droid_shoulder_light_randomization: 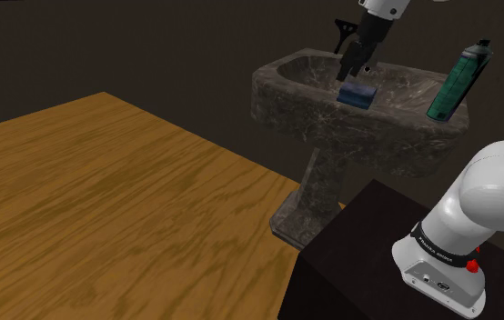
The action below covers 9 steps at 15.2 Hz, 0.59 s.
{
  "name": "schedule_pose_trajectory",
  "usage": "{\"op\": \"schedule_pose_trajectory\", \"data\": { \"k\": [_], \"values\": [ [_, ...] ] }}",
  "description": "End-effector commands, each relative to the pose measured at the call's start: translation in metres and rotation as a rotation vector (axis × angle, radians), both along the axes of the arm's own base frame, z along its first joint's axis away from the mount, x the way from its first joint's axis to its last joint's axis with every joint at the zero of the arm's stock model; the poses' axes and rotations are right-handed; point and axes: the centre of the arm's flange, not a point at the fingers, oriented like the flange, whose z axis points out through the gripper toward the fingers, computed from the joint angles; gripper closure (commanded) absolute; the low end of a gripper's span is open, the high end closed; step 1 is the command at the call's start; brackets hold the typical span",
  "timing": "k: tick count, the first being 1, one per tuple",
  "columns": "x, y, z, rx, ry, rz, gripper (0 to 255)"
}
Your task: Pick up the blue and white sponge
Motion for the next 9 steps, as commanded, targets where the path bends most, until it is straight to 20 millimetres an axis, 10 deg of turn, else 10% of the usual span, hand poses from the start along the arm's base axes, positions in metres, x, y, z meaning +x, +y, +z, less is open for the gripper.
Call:
{"op": "schedule_pose_trajectory", "data": {
  "k": [1, 8, 9],
  "values": [
    [0.003, -0.005, -0.007, 0.008, -0.016, -0.006, 0],
    [0.003, -0.005, -0.036, 0.008, -0.016, -0.006, 0],
    [0.002, -0.006, -0.036, 0.008, -0.016, -0.006, 255]
  ]
}}
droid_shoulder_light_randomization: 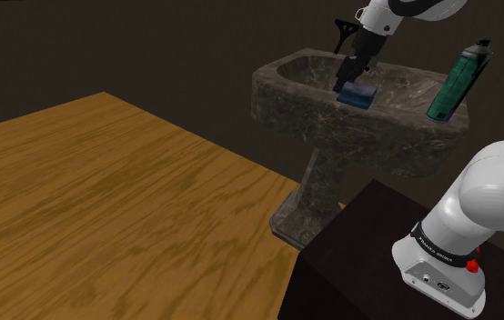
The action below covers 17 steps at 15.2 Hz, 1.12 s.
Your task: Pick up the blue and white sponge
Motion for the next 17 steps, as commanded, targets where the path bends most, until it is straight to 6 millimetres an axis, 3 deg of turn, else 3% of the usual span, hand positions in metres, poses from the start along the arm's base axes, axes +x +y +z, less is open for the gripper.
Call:
{"op": "schedule_pose_trajectory", "data": {
  "k": [1, 9, 17],
  "values": [
    [0.0, 0.0, -0.001, 0.0, 0.001, 0.0, 255],
    [0.0, 0.001, -0.002, 0.0, 0.001, 0.0, 255],
    [0.0, 0.001, 0.04, 0.0, 0.001, 0.0, 255]
  ]
}}
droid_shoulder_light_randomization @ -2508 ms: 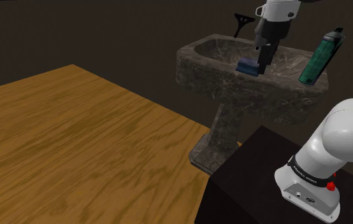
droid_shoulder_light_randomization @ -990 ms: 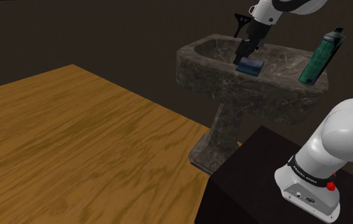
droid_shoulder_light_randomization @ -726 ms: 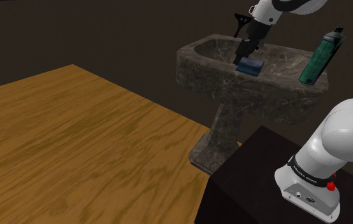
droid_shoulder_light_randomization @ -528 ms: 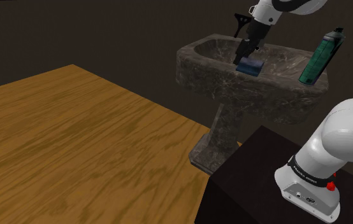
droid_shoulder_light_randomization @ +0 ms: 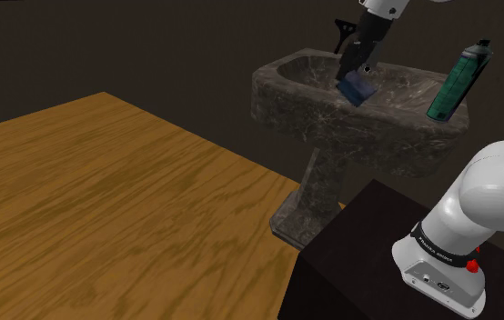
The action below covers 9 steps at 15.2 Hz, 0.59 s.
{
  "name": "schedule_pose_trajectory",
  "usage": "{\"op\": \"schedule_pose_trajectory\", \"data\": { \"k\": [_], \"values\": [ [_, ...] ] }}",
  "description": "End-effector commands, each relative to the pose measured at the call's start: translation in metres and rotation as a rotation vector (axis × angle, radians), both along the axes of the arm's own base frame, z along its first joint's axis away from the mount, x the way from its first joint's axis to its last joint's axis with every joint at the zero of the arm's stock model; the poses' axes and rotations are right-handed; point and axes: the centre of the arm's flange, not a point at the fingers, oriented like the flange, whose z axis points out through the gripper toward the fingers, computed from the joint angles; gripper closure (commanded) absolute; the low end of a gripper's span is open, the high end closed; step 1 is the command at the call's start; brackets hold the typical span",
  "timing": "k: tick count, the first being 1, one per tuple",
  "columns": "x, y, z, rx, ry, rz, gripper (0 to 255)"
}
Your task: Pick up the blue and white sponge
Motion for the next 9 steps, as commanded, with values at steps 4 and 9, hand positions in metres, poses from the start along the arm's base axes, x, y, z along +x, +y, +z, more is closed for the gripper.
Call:
{"op": "schedule_pose_trajectory", "data": {
  "k": [4, 9],
  "values": [
    [-0.001, 0.001, 0.026, 0.0, 0.0, 0.0, 255],
    [-0.001, 0.001, 0.043, 0.0, 0.0, 0.0, 255]
  ]
}}
